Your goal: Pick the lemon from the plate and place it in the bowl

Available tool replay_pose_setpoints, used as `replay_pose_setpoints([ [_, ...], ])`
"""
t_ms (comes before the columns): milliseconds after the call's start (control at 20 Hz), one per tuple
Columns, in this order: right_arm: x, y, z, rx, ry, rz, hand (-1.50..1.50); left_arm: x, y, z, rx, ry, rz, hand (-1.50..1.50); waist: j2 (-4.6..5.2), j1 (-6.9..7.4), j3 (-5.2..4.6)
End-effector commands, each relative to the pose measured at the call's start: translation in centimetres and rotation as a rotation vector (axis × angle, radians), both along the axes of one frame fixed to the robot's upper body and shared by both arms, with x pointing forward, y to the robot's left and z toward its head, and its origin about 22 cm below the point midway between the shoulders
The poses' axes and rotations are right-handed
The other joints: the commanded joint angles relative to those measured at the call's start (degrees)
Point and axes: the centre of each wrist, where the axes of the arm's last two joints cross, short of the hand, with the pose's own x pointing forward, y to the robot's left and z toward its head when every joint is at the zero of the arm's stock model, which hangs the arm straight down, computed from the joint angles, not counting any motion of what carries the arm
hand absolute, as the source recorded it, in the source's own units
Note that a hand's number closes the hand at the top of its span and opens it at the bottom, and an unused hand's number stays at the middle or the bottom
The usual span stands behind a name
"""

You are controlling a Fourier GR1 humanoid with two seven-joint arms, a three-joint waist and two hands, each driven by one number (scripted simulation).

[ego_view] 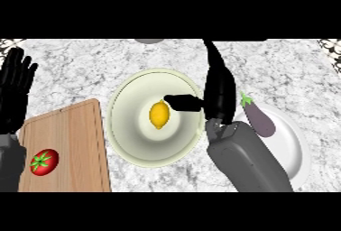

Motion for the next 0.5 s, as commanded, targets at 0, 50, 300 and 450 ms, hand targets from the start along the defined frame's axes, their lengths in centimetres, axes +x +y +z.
replay_pose_setpoints([
  [0,-0.2,-2.4,1.2,0.092,-0.063,-0.127,-1.5,-0.4,0.1,-0.8,-0.002,-0.003,0.022,0.0,-0.13,-0.43,-0.01],
  [50,-1.6,-5.2,1.3,0.111,-0.079,-0.14,-1.5,-0.6,0.5,0.7,-0.001,0.001,0.009,0.0,-0.4,-0.99,0.03],
  [300,-4.5,-11.3,-0.4,0.193,-0.12,-0.189,-1.5,0.0,0.8,-0.4,0.001,-0.002,0.036,0.0,-0.07,-1.34,0.06],
  [450,-7.2,-15.2,-0.6,0.193,-0.118,-0.176,-1.5,-1.6,-0.3,-1.4,0.006,0.006,0.023,0.0,-0.26,-0.91,0.08],
])
